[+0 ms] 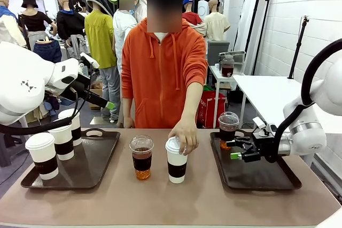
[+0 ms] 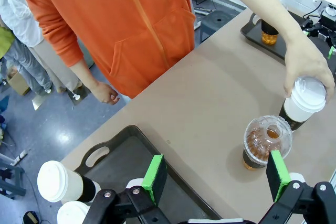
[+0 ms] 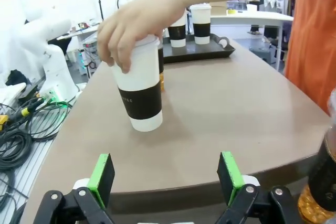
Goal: Distribute the coffee onto the tray.
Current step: Pick up another iced Americano from the middle of the table and place it on the right Handle tray.
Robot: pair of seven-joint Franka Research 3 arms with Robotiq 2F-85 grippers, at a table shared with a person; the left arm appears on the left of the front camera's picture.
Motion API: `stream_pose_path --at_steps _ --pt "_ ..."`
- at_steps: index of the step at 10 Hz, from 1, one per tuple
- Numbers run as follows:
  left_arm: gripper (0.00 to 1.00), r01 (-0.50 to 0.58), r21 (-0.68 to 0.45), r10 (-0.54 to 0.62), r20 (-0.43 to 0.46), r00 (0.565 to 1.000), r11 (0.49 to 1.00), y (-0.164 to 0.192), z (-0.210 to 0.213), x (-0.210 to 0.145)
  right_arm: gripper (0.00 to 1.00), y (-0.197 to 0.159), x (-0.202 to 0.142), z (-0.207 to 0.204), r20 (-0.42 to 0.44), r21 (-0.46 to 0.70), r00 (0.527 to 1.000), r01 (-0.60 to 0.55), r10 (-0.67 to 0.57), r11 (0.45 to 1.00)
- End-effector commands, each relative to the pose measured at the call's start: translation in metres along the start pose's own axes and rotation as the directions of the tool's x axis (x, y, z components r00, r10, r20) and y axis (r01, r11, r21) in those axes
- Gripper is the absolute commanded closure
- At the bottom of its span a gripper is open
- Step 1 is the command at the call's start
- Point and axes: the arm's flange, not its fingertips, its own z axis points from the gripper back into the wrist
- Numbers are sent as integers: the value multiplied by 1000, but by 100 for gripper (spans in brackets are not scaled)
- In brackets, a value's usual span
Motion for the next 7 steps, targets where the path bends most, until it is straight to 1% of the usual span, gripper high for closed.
stream_pose_path --at_steps 1,4,7 --pt "0 -3 -5 3 0 1000 1000 1 0 -1 0 13 1 -9 10 16 999 -33 33 999" --pt "0 -3 -5 3 0 1000 1000 1 0 -1 0 19 -1 -17 16 5 999 -32 32 999" --pt "0 -3 -5 3 0 1000 1000 1 0 -1 0 16 -6 -17 16 -6 1000 -23 23 1000"
